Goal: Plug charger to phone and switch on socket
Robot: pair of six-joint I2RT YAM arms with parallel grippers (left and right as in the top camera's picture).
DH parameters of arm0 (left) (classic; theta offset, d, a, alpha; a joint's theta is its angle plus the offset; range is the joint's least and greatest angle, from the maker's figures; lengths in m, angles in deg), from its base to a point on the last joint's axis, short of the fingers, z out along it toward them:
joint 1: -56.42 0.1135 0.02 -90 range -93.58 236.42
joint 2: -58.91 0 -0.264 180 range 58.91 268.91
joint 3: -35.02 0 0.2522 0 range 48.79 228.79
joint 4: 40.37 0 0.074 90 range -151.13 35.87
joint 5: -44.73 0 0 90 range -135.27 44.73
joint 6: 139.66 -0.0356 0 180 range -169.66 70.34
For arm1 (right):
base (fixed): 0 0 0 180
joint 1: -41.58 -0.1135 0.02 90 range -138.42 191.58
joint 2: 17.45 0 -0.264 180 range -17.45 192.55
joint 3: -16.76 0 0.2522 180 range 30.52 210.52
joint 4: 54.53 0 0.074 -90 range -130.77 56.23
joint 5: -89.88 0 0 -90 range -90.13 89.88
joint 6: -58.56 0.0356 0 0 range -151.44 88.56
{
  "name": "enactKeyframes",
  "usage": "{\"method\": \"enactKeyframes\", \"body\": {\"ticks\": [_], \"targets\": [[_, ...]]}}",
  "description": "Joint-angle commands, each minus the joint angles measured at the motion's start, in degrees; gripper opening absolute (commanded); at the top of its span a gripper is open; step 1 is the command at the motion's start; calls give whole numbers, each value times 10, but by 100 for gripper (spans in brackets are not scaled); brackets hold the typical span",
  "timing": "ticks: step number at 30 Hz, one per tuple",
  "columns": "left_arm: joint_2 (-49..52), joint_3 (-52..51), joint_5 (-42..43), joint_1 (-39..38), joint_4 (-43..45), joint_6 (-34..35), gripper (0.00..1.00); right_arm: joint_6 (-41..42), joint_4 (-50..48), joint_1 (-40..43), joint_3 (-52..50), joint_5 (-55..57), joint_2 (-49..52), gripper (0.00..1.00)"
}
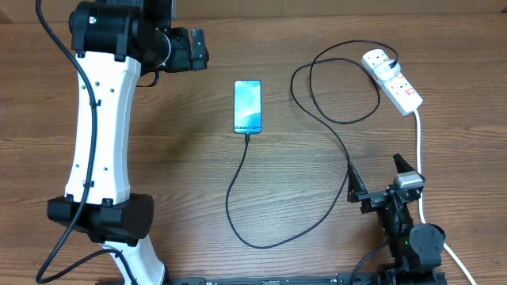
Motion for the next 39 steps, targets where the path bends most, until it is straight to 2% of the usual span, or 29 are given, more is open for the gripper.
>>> {"method": "enactKeyframes", "body": {"ticks": [1, 15, 18, 21, 29, 33, 39], "targets": [[3, -2, -3, -4, -2, 0, 99, 3, -3, 2, -6, 7, -5, 100], [0, -2, -4, -4, -7, -1, 100, 3, -3, 2, -6, 7, -5, 100], [-16, -10, -31, -4, -21, -9, 100, 3, -3, 2, -6, 7, -5, 100], [-75, -94, -47, -4, -2, -9, 100, 3, -3, 2, -6, 7, -5, 100], [-265, -422, -51, -4, 165, -18, 100, 3, -3, 2, -6, 7, -5, 100], [-331, -505, -46, -4, 200, -18, 100, 3, -3, 2, -6, 7, -5, 100], [-420, -578, -45, -4, 203, -13, 100, 3, -3, 2, -6, 7, -5, 100]]}}
